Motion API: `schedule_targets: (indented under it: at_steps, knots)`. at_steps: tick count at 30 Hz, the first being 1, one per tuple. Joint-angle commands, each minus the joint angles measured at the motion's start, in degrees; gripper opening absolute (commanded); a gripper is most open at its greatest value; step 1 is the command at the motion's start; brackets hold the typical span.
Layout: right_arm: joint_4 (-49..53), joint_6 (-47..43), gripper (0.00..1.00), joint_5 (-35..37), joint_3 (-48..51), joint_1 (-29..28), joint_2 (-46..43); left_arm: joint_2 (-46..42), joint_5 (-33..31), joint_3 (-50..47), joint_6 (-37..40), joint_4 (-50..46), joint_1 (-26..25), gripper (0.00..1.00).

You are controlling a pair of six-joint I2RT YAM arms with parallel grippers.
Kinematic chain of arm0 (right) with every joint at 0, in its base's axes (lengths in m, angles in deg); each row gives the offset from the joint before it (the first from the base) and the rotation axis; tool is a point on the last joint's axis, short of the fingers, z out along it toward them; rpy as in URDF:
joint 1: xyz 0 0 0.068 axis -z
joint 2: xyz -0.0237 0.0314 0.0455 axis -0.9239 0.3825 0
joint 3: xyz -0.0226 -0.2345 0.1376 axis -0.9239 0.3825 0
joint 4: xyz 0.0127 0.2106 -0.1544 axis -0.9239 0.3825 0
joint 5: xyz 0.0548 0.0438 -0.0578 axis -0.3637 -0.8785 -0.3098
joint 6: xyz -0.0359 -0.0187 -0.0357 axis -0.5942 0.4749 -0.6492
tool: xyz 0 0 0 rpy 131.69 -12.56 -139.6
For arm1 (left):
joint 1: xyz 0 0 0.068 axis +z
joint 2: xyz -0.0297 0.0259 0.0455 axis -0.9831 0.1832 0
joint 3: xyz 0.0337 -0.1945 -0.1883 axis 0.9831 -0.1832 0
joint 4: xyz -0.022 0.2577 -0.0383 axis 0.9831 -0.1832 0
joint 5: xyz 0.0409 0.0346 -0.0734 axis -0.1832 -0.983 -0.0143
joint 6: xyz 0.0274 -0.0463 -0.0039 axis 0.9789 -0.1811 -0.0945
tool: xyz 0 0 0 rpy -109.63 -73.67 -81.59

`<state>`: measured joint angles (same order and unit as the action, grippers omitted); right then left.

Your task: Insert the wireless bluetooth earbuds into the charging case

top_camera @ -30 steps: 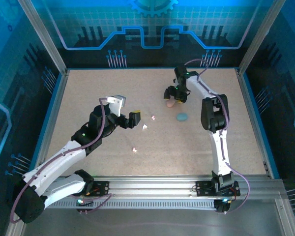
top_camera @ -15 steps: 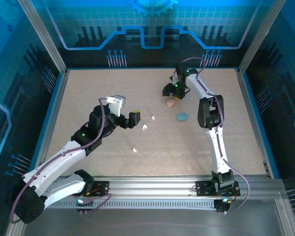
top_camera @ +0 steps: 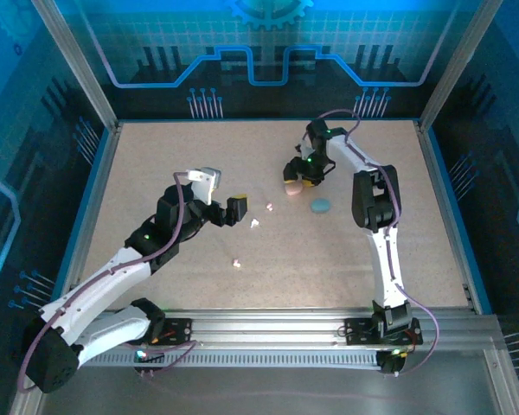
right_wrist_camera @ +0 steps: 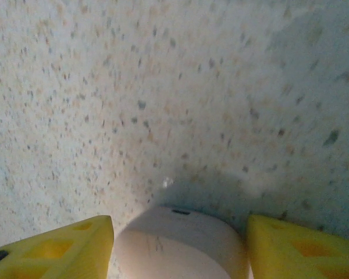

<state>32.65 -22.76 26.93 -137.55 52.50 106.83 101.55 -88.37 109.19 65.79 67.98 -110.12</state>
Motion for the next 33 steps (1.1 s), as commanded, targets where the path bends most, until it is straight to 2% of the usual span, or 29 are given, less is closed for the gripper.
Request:
schedule_targets:
  at_steps: [1,7,10,17,23,27,33]
  knots:
    - [1.2,-1.0,0.63,-1.5,2.7,-1.0,-4.4,-0.9,1.4,0.4,-1.3,-0.1,0.5,0.99]
    - [0.4,-1.9,0.64,-1.0,6.5,-1.1,-8.4,-0.8,1.4,0.3,-1.4,0.1,0.4,0.99]
    - [-0.2,-4.4,0.66,2.7,6.8,-1.2,-9.5,-1.0,1.2,0.3,-1.3,0.0,0.5,0.99]
    - [-7.8,-20.9,0.72,11.2,11.3,-3.7,-12.4,-1.3,1.1,0.2,-0.8,-0.3,0.5,0.99]
    - [-3.7,-35.9,0.74,13.9,8.7,-6.4,-9.3,-1.3,0.9,0.2,-0.5,-0.1,0.5,0.99]
    - [-2.9,-40.2,0.75,17.2,8.5,-7.2,-8.0,-1.3,0.5,0.2,-0.1,-0.4,0.5,0.99]
    - [-2.9,-42.9,0.75,15.9,8.5,-7.2,-6.8,-1.1,0.4,0.3,0.1,-0.3,0.6,0.99]
